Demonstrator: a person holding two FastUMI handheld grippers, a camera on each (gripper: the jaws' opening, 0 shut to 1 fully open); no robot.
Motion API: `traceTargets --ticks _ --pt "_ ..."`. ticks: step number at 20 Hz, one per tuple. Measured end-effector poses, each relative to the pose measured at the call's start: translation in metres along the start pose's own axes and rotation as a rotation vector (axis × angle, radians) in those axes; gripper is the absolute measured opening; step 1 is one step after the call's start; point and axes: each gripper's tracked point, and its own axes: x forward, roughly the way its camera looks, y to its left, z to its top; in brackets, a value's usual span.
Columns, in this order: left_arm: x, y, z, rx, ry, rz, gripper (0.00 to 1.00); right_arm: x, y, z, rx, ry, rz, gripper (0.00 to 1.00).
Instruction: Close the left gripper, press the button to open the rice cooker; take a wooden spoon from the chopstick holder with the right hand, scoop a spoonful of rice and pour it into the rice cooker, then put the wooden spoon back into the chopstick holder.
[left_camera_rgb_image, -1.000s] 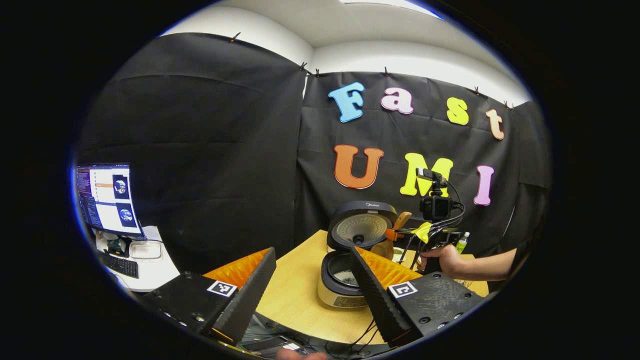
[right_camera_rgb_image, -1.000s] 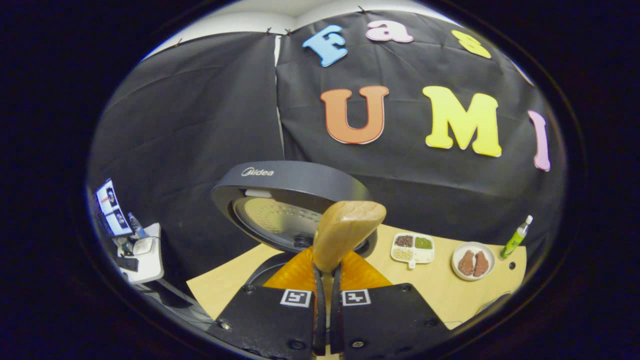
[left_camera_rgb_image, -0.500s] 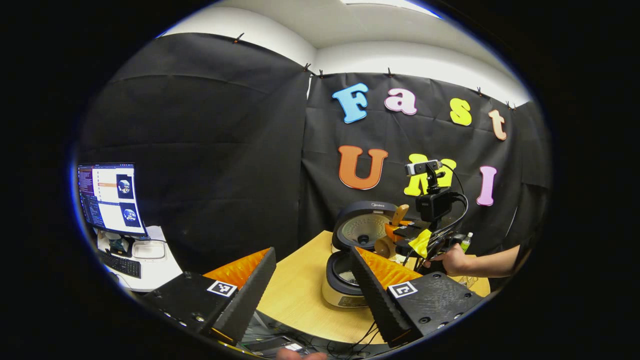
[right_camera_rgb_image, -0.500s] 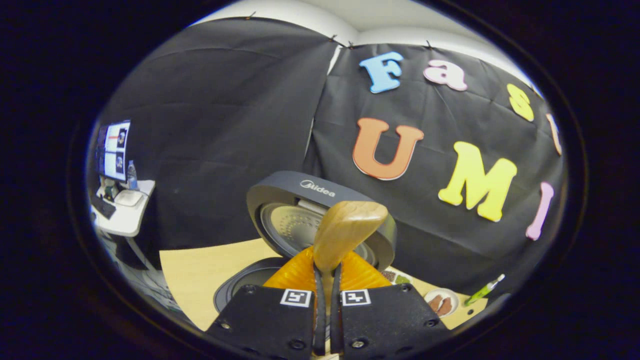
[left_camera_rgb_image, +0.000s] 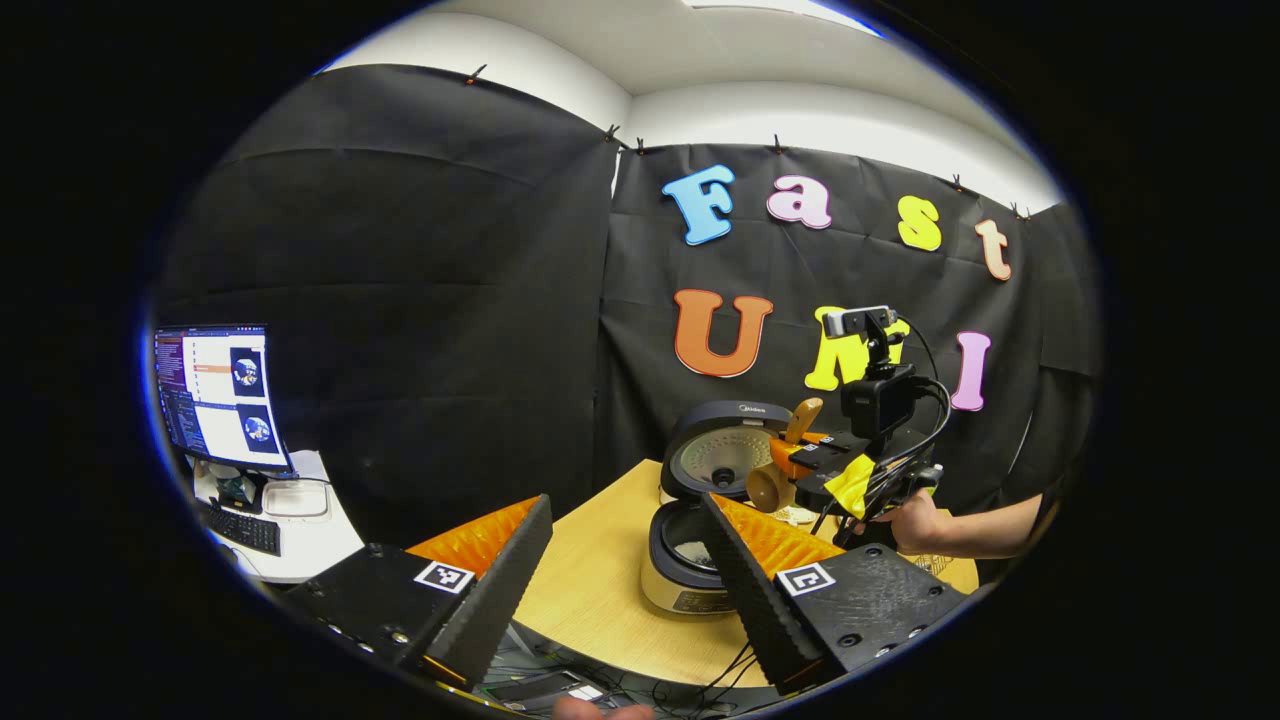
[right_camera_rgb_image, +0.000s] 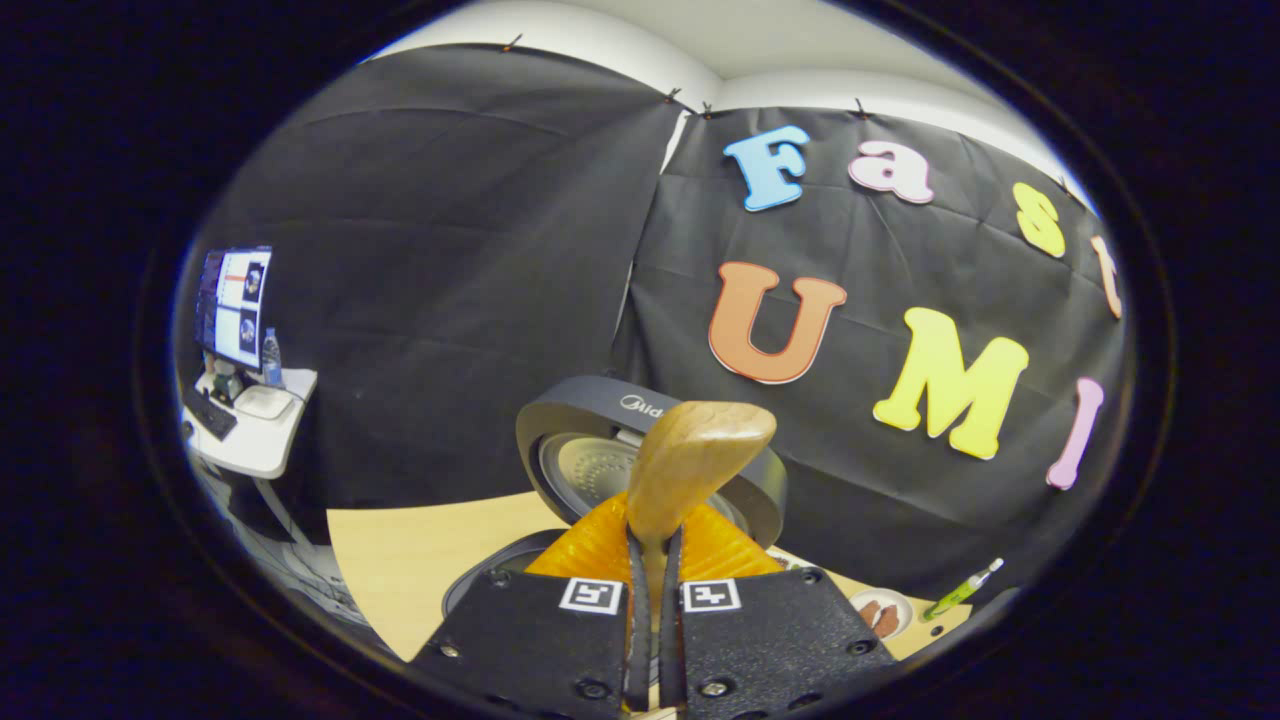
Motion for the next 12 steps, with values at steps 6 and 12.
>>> traceTargets --ticks 6,12 --pt "0.009 -0.024 0.007 0.009 -0.006 -0.055 0.95 -0.033 -0.035 0.01 0.189 -0.01 -0.036 0.09" --pt "0.025 -0.065 0.013 0.038 -0.001 -0.138 0.95 -0.079 -0.099 0.012 0.374 -0.013 -0.086 0.09"
